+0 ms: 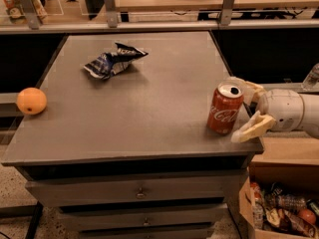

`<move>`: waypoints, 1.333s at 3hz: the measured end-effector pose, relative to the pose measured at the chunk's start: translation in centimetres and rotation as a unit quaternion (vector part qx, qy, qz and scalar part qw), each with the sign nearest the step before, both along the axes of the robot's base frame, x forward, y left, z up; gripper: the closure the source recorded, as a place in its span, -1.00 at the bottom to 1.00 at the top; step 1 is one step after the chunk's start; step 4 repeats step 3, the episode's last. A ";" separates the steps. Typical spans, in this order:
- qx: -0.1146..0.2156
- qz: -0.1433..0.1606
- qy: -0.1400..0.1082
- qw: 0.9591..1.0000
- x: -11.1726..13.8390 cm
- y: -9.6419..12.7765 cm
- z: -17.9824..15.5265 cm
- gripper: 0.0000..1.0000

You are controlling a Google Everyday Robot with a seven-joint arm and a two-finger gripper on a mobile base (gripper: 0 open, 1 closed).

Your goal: Place coke can upright

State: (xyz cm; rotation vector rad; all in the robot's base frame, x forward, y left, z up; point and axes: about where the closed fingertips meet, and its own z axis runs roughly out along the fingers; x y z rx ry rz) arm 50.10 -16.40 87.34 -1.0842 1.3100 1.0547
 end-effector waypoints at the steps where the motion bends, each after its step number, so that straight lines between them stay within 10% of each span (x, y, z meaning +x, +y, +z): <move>1: -0.046 -0.021 0.002 0.999 0.1 -1.3 0.2 -1.00; 2: -0.109 -0.035 -0.001 0.993 0.0 -2.4 0.9 -1.00; 4: -0.109 -0.035 -0.001 0.993 0.0 -2.4 0.9 -1.00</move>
Offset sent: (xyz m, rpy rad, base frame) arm -0.0005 -0.0436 0.0179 -0.3500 -0.0107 -0.1093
